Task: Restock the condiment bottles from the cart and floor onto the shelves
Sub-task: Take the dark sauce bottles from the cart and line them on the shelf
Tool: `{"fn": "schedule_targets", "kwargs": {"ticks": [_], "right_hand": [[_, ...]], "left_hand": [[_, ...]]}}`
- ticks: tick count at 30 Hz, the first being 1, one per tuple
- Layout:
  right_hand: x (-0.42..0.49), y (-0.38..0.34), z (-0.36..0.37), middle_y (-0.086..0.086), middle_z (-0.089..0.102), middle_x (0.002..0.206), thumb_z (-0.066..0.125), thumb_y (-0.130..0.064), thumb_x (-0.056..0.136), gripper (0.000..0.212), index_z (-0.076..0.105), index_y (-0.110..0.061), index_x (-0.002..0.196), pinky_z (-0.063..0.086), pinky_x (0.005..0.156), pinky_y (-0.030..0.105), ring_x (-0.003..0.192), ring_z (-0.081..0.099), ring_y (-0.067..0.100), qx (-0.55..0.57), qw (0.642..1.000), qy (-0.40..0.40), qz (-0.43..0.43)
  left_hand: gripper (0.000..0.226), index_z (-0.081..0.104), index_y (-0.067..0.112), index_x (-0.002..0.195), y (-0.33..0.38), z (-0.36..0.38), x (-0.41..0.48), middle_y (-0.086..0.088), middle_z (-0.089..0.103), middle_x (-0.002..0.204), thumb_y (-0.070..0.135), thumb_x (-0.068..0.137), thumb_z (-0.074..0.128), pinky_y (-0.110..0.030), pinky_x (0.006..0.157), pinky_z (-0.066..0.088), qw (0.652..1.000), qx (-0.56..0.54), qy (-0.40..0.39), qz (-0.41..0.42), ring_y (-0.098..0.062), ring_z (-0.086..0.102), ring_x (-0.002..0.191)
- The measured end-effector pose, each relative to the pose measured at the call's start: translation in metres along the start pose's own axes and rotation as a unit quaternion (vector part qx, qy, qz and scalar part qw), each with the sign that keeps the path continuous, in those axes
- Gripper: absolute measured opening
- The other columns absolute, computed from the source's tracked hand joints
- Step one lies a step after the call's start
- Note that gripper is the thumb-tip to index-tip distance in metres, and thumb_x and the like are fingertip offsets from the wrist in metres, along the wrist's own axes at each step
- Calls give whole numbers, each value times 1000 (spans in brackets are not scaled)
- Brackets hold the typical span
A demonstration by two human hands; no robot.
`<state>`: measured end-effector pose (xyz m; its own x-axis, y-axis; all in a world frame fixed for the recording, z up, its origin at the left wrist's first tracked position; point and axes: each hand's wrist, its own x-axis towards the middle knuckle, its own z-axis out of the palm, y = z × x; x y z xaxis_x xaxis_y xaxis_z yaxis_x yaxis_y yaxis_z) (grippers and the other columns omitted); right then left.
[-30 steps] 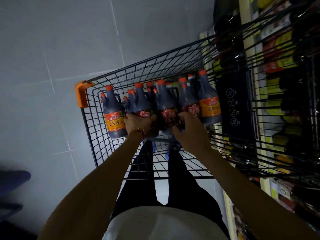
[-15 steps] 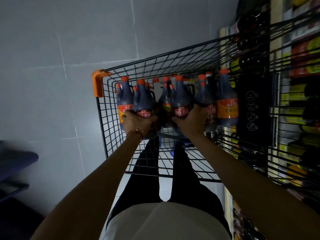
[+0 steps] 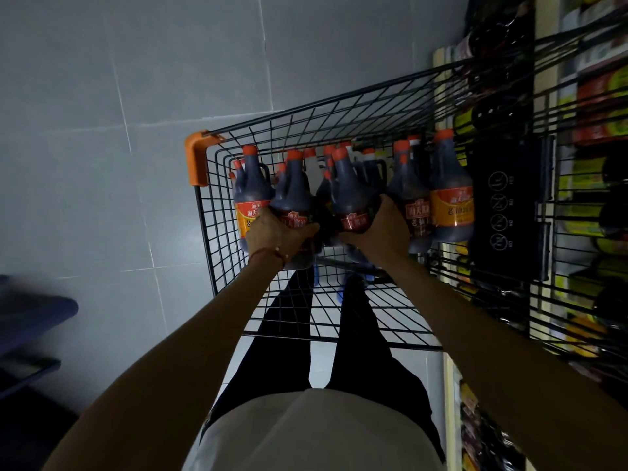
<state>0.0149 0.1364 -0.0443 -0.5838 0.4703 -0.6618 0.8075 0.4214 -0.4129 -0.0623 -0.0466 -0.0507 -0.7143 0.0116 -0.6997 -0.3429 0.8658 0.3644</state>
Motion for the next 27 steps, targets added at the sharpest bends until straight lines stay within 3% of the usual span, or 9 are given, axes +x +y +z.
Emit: {"fn": "schedule_targets", "kwargs": {"ticks": [4,10,14,17,20,21,24,27], "right_hand": [[2,0,6,19,39,152,98,-43,63,119,30,-5,153,44,111,49,134,49,39,-6,999,-35,-8],[11,11,5,10,53,151,100,-38,63,119,30,-9,154,46,112,52,136,54,32,89,994,-59,12],[-1,7,11,4,60,138,100,-20,63,105,41,-4,147,46,95,30,122,59,21,149,988,-23,40],[-21,18,15,-2,60,131,100,-14,63,99,45,-4,145,46,88,21,116,59,13,227,972,3,62],[-49,27,13,-6,56,129,97,-8,66,98,43,-7,148,44,81,2,114,53,9,270,960,38,59],[-58,29,11,-7,58,128,97,-5,65,96,46,-8,147,48,86,6,114,56,10,286,955,46,59],[-86,39,5,-2,69,124,100,-5,58,91,56,-10,137,59,97,42,113,68,19,327,940,80,57],[-116,47,-6,-2,72,119,102,-11,56,90,58,-13,134,61,92,39,108,70,18,356,927,108,49]], "left_hand": [[91,43,11,137,3,-1,6,-10,63,128,55,71,87,-30,88,45,1000,10,-16,15,-30,62,117],[94,39,12,139,-6,1,9,-8,63,126,54,70,88,-29,83,45,999,3,-28,34,-29,63,113],[92,40,13,139,-9,3,4,-8,62,131,34,67,94,-35,96,51,995,-88,-22,41,-28,62,118],[92,43,16,137,-12,1,0,-5,63,130,35,64,96,-36,99,50,993,-100,-26,54,-22,61,115],[92,47,17,133,-13,-8,-11,-2,65,127,40,59,96,-42,103,53,990,-118,-33,67,-20,63,114],[94,49,17,131,-13,-12,-17,-1,66,125,45,54,96,-44,101,54,988,-127,-33,76,-21,64,113],[94,53,17,128,-10,-18,-38,1,68,120,52,50,94,-46,96,57,984,-134,-22,112,-22,67,108],[89,59,16,123,-3,-20,-66,-1,72,113,54,49,93,-45,89,61,981,-126,1,149,-21,70,99]]}}
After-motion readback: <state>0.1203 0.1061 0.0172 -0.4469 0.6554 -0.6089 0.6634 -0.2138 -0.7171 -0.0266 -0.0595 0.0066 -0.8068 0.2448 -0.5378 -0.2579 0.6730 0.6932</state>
